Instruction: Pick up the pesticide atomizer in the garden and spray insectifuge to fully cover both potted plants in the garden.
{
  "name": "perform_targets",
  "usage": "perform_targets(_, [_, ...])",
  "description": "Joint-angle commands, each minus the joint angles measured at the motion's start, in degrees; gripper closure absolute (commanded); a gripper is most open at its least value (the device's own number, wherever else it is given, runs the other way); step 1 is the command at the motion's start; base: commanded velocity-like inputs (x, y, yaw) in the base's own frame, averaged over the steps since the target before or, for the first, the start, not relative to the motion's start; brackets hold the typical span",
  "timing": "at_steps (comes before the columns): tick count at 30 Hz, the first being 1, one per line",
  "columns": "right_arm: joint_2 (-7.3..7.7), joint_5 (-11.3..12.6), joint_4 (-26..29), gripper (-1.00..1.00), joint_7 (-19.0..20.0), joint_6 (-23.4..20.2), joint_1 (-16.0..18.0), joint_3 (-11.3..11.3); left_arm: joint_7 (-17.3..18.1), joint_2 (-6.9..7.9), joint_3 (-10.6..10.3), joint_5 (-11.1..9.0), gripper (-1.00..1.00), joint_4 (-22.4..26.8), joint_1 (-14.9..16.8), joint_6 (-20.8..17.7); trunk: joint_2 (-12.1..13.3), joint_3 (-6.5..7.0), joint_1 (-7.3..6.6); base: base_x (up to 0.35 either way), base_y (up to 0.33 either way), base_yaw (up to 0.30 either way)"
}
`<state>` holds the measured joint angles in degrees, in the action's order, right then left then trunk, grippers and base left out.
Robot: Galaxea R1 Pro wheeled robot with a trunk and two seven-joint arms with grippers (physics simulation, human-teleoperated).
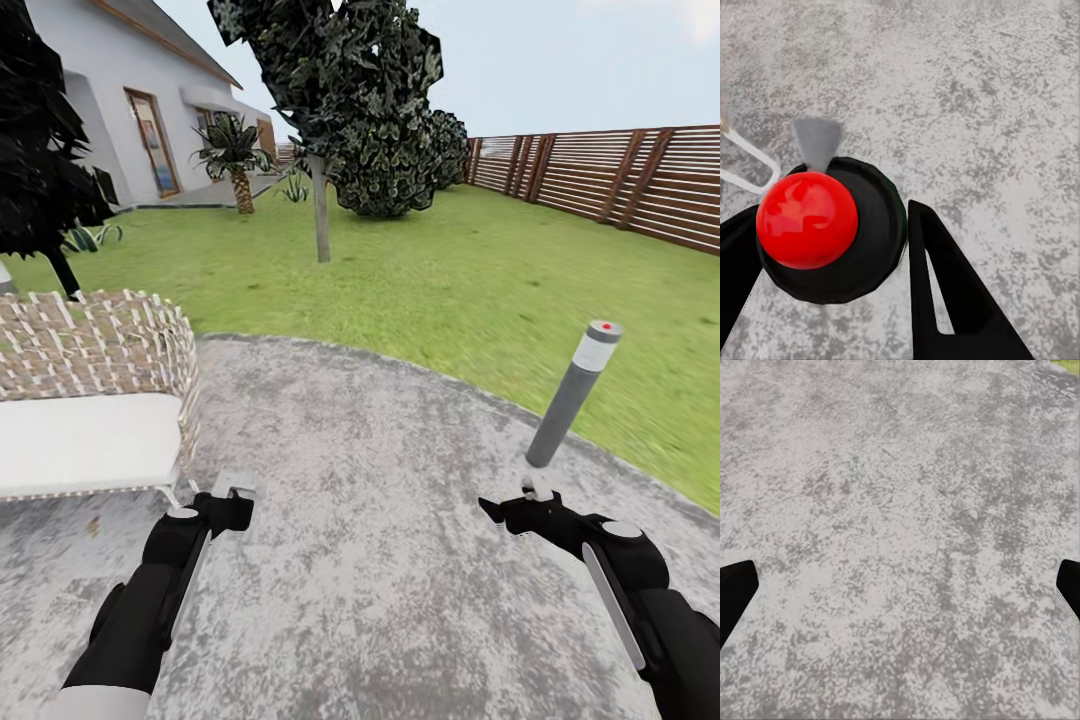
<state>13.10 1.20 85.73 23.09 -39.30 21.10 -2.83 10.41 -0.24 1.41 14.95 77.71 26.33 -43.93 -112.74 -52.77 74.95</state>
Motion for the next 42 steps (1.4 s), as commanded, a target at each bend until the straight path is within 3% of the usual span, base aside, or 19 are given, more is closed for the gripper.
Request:
perform_targets(1, [0.0,0.11,0.05,-1.0,0.2,-0.34,0.04,-0.07,0.57,-0.03,0.08,0.61,1.0,0.07,0.03,-0.19,-0.02,-0.05,0.03,0.345,0.0,0.0])
perform_targets(42, [0.0,0.16,0.13,-1.0,0.19,-0.34,0.0,-0.07,0.57,-0.03,0.08,0.61,1.0,0.07,0.03,-0.19,-0.02,-0.05,0.03,0.346,0.0,0.009])
